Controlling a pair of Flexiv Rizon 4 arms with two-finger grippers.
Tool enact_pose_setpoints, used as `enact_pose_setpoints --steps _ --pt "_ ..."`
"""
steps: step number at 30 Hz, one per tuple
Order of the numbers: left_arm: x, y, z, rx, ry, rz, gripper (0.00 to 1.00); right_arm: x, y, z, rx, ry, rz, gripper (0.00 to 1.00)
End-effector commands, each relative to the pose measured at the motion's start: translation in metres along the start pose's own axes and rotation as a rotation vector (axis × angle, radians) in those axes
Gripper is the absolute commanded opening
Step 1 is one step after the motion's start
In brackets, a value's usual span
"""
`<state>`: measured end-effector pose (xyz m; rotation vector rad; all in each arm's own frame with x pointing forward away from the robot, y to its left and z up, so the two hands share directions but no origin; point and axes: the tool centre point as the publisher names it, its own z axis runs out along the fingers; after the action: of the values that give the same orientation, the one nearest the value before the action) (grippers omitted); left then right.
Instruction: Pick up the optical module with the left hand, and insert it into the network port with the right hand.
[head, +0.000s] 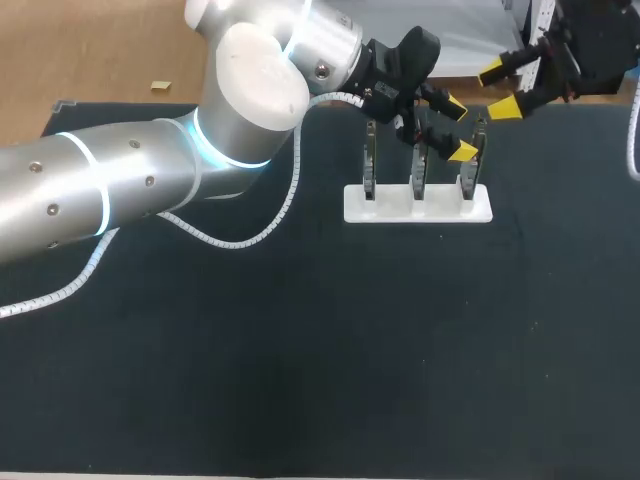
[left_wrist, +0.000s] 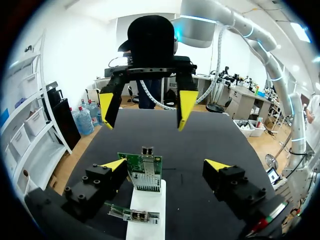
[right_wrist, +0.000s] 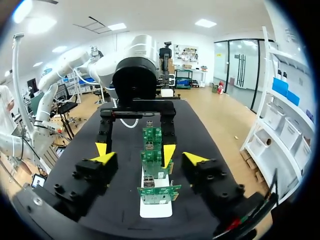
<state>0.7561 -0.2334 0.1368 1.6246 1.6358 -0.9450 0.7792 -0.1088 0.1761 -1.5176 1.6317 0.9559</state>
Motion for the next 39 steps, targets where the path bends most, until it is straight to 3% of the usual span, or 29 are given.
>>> enact_pose_setpoints --steps 1,39 --pt "-0.002 0.003 0.001 0.006 0.007 -0.002 1.0 0.0 0.001 0.001 0.006 0.001 0.0 0.0" --pt "-0.002 0.003 0.001 0.006 0.007 -0.002 1.0 0.018 0.001 0.014 -0.02 0.036 0.044 0.0"
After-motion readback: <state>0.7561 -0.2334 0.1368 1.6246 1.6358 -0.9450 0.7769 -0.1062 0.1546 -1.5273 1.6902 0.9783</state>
